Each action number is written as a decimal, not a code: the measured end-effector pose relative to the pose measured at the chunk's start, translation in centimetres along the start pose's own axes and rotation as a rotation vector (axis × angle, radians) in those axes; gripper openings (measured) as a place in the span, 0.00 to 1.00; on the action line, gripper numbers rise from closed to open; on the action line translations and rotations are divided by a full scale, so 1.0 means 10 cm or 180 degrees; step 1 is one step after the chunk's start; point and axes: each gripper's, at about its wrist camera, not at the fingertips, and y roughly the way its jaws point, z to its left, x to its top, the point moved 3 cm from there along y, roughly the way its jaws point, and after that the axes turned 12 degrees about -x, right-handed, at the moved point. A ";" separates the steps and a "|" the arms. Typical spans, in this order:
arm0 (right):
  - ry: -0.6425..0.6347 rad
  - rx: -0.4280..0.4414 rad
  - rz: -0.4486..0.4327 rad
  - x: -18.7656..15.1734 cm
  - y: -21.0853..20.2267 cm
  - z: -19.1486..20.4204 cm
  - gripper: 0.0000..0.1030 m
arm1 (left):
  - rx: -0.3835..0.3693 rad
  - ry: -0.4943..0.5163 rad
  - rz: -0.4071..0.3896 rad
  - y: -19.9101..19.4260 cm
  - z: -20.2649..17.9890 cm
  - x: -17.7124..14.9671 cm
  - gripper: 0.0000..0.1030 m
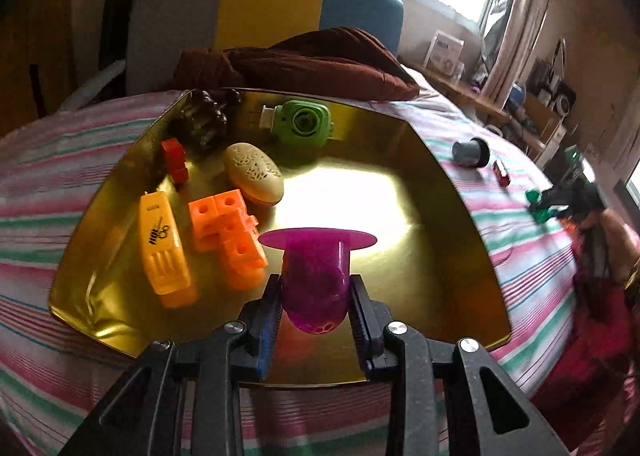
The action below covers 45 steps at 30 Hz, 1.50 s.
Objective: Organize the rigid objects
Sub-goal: 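Carry the magenta cup into the gold tray and open the left tool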
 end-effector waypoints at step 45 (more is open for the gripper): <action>0.0105 0.0536 -0.0240 0.02 -0.26 0.04 0.30 | 0.0187 -0.0327 -0.0600 -0.55 0.16 0.01 0.41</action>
